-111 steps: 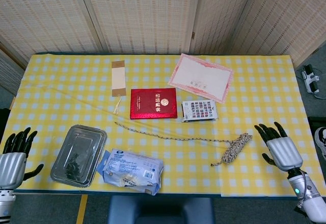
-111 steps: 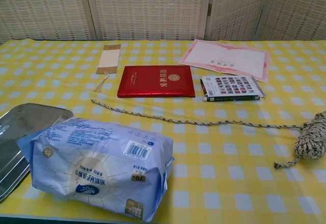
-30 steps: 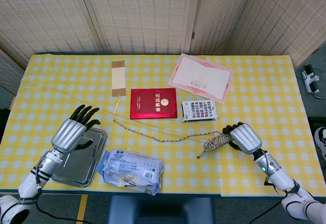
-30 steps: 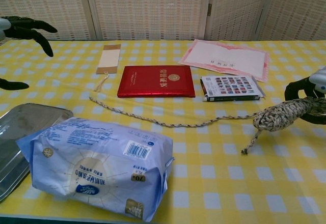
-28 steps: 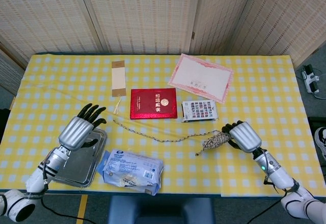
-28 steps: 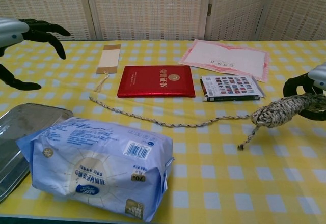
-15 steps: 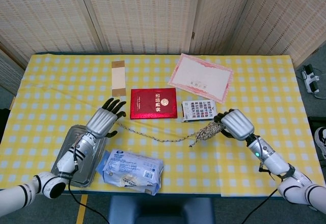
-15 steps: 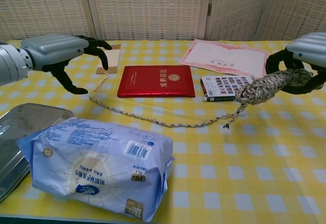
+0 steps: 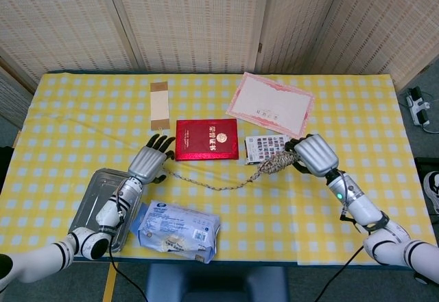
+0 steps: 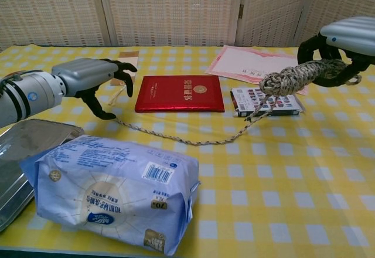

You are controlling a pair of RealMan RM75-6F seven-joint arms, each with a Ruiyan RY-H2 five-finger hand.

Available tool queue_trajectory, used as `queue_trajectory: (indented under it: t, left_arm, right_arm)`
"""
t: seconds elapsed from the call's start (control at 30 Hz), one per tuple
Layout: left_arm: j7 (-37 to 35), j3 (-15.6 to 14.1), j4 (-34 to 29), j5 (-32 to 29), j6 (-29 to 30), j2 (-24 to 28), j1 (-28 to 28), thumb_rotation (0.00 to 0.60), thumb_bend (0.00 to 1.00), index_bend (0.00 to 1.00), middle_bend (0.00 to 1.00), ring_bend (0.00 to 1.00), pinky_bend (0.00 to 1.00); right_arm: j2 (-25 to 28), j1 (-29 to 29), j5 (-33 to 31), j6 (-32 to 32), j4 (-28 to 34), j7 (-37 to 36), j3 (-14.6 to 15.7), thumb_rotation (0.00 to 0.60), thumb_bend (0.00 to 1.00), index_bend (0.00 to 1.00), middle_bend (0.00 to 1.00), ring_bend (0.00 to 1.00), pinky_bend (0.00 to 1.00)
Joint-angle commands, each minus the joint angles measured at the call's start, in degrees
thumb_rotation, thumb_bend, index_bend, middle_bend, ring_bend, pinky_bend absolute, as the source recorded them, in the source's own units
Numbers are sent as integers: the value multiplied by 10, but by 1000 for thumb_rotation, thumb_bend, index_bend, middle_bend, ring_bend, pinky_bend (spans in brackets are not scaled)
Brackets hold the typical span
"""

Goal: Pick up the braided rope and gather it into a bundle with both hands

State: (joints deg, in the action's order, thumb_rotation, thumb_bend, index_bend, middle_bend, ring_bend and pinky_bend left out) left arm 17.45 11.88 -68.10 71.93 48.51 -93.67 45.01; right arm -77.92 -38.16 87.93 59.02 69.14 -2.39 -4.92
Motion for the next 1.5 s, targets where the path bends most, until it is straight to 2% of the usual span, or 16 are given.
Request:
queue_trajectory:
  t: [0.03, 0.33, 0.43, 0.6, 1.0, 1.5]
  left_arm:
    - [-3, -6, 20, 0, 1, -18, 6, 600, 281, 413, 77, 0, 0]
    - [-16, -18, 92, 4, 3, -72, 16, 600, 282, 435, 77, 0, 0]
    - [-20, -17, 115, 0, 1, -87, 19, 600, 301, 495, 83, 1, 0]
    - [-23, -17, 139, -8, -9, -100, 23, 600, 329, 511, 88, 3, 0]
    - [-14, -20, 141, -25, -31, -97, 26, 600, 411, 519, 93, 0, 0]
    - [-11, -24, 137, -32, -34, -96, 25, 600, 438, 545, 93, 0, 0]
  right_arm:
    - [2, 1, -12, -4, 12, 15, -7, 600, 667, 744, 532, 612, 562]
    - [-1, 7, -31, -7, 15, 28, -7, 600, 667, 744, 532, 618, 562]
    - [0, 9, -33, -5, 14, 29, -8, 600, 667, 744, 532, 616, 562]
    - [0, 11, -38, -5, 13, 27, -8, 600, 667, 744, 532, 612, 562]
    - [-8, 9, -40, -10, 4, 28, -6, 600, 667, 744, 531, 612, 562]
    - [-11, 11, -44, -14, 0, 28, -4, 600, 667, 744, 532, 612, 562]
